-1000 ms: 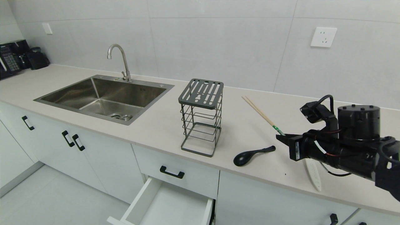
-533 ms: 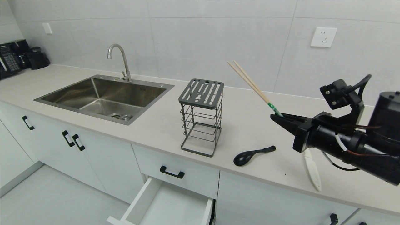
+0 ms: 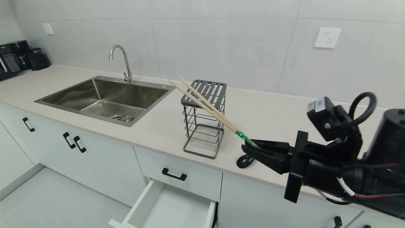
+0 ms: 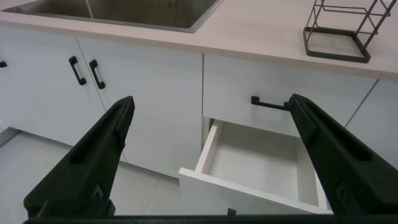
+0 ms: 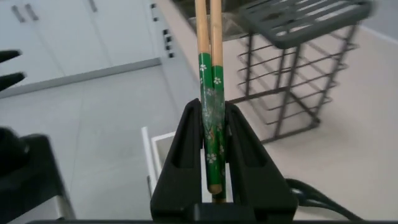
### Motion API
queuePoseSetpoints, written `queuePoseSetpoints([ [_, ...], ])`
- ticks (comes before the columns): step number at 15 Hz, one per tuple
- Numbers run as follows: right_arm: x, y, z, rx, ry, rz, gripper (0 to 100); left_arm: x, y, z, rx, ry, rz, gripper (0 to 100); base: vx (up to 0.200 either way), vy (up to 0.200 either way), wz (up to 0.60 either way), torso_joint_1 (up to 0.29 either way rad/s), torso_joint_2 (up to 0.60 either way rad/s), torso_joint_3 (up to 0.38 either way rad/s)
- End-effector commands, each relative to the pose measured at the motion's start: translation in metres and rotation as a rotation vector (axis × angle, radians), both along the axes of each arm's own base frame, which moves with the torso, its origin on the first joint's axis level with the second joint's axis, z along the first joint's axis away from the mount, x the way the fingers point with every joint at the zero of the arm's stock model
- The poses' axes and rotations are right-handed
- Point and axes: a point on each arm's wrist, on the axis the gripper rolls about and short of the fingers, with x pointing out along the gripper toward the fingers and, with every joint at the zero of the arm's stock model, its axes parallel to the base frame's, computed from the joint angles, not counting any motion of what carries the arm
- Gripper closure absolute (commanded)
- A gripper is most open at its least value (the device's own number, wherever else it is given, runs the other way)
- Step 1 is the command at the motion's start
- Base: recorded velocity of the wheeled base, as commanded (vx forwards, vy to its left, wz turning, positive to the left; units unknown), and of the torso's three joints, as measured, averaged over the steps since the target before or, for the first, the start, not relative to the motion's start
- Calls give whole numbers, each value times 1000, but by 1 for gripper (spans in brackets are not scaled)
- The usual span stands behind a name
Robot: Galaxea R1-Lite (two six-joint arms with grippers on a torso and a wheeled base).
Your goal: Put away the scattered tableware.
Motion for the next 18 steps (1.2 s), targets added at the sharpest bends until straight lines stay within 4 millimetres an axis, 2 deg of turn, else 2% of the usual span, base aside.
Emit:
queuePoseSetpoints([
  [1, -4, 29, -34, -126, 77, 100, 100, 0, 0, 0, 0, 1, 0, 0, 0, 0, 0, 0, 0, 0],
  [5, 2, 44, -72, -286, 131, 82, 100, 0, 0, 0, 0, 1, 0, 0, 0, 0, 0, 0, 0, 0],
  [7, -2, 55, -90, -351, 157, 56, 100, 0, 0, 0, 0, 1, 0, 0, 0, 0, 0, 0, 0, 0],
  [9, -3, 62, -100, -361, 218, 18, 100, 0, 0, 0, 0, 1, 0, 0, 0, 0, 0, 0, 0, 0],
  [11, -4, 65, -105, -364, 240, 33, 100, 0, 0, 0, 0, 1, 0, 0, 0, 0, 0, 0, 0, 0],
  [13, -9, 76, -110, -402, 192, 127, 100, 0, 0, 0, 0, 1, 0, 0, 0, 0, 0, 0, 0, 0],
  [15, -3, 86, -109, -421, 124, 153, 100, 0, 0, 0, 0, 1, 0, 0, 0, 0, 0, 0, 0, 0],
  [18, -1, 91, -114, -429, 134, 157, 100, 0, 0, 0, 1, 1, 0, 0, 0, 0, 0, 0, 0, 0],
])
